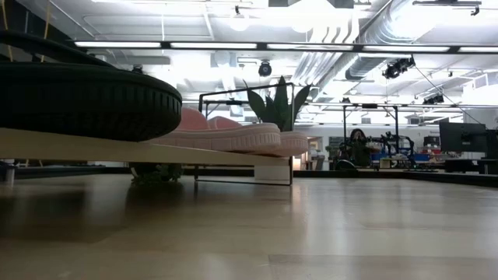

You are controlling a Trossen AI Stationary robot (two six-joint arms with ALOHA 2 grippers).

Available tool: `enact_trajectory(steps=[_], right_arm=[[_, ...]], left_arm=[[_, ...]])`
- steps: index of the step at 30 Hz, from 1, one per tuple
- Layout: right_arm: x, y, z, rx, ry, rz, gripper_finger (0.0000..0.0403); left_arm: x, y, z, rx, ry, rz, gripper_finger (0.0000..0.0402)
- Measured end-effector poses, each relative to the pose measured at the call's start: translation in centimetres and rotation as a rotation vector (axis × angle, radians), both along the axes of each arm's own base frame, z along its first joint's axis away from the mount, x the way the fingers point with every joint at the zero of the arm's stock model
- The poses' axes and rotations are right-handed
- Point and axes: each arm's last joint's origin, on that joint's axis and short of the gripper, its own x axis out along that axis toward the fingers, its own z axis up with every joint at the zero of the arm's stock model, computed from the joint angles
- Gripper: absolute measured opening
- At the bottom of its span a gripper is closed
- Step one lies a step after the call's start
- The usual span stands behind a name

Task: Pick and place slides into the shelf
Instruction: Put the black slide on the shelf

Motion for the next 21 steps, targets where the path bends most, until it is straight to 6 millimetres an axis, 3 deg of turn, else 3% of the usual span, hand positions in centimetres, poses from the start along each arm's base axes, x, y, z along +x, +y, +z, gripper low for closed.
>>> enact_trajectory(steps=[6,11,15,21], right_arm=[[0.0,0.0,0.0,0.005,0.003,-0.002,0.0093],[0.0,0.0,0.0,0.008,0.006,-0.008,0.0093],[0.1,-0.1,0.0,0.013,0.007,-0.014,0.0093],[0.3,-0.1,-0.2,0.013,0.013,-0.025,0.0084]], left_arm=[[0.8,-0.1,-0.5,-0.002,-0.002,0.033,0.0254],[0.9,-0.1,0.2,-0.020,-0.088,0.035,0.0327],[0.9,-0.1,0.5,-0.024,-0.120,0.033,0.0345],[0.9,-0.2,0.7,-0.006,-0.128,-0.016,0.0329]])
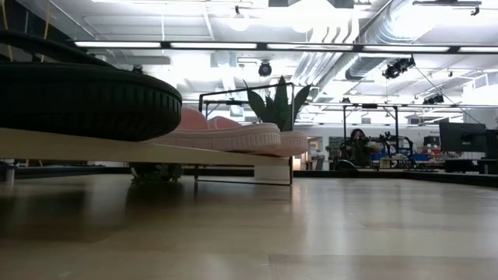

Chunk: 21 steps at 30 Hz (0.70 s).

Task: Pick and place slides into the shelf
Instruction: Put the black slide on the shelf

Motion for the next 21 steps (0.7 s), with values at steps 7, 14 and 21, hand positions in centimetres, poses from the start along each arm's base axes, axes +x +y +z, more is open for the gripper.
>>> enact_trajectory(steps=[7,14,21], right_arm=[[1.4,-0.1,-1.0,0.028,0.025,0.021,0.0082],[1.8,-0.1,-1.1,0.032,-0.014,0.049,0.0081],[1.6,-0.1,-0.9,0.025,-0.041,0.049,0.0081]], left_arm=[[0.1,0.6,0.1,-0.001,-0.009,-0.012,0.0309],[0.3,1.2,0.0,-0.018,-0.013,-0.036,0.0285],[0.3,1.2,0.0,-0.017,-0.008,-0.037,0.0238]])
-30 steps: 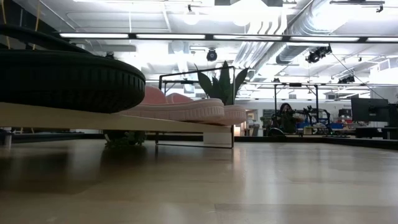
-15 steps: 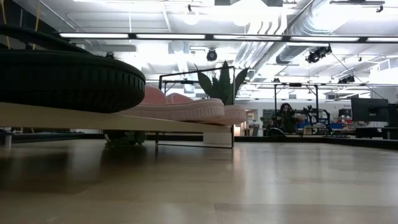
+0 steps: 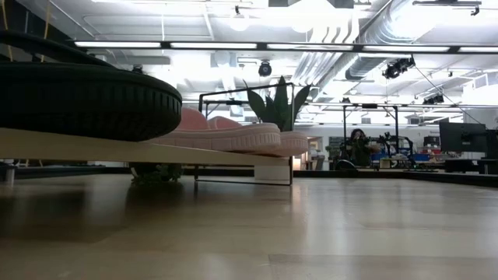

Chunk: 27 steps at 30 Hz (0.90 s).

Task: Pick and place slides into the shelf
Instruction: Put the black slide on the shelf

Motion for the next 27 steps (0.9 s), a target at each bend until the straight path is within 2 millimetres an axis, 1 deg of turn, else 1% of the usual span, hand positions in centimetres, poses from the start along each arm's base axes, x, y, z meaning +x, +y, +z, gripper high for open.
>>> enact_trajectory(steps=[4,12,15,18,23,27], right_arm=[[0.01,0.00,-0.02,0.000,0.002,0.000,0.0081],[0.04,-0.03,-0.04,0.006,0.006,-0.002,0.0081],[0.05,-0.03,-0.04,0.007,0.006,-0.002,0.0081],[0.04,-0.03,-0.04,0.007,0.006,-0.002,0.0089],[0.04,-0.06,-0.02,0.024,0.007,-0.006,0.0096],[0.05,-0.31,-0.02,0.059,0.014,-0.017,0.0097]], left_arm=[[0.00,-0.01,-0.05,0.001,0.005,-0.001,0.0194],[0.01,-0.04,-0.05,0.005,0.006,-0.005,0.0085],[0.02,-0.07,-0.04,0.006,0.006,-0.016,0.0057],[0.00,-0.07,0.00,0.005,0.002,-0.016,0.0050],[0.00,-0.03,0.02,0.001,-0.002,-0.004,0.0074],[-0.04,0.04,0.06,-0.003,-0.005,0.022,0.0075]])
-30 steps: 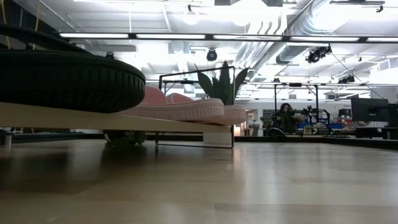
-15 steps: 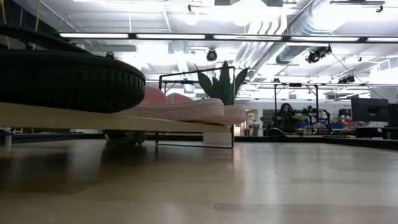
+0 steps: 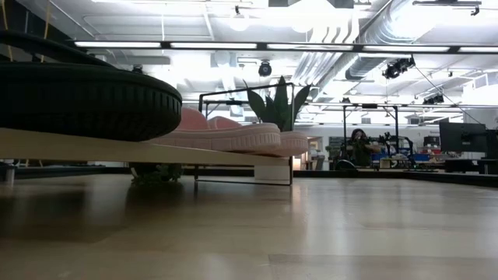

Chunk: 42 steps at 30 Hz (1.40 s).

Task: Pick and place slides into the shelf
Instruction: Put the black slide on the shelf

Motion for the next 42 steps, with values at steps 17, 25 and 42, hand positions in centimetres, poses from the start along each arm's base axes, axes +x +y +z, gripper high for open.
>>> enact_trajectory(steps=[17,25,42], right_arm=[[-2.2,-0.6,1.0,-0.005,0.090,0.000,0.0099],[-3.3,-0.4,1.7,-0.028,0.082,-0.018,0.0160],[-10.4,-1.1,4.6,-0.014,0.068,-0.148,0.0250]], left_arm=[[-0.1,0.1,0.2,0.026,-0.001,0.033,0.0065],[-0.3,0.2,0.5,0.020,-0.031,0.043,0.0066],[-1.7,0.6,0.9,0.210,0.100,0.145,0.0057]])
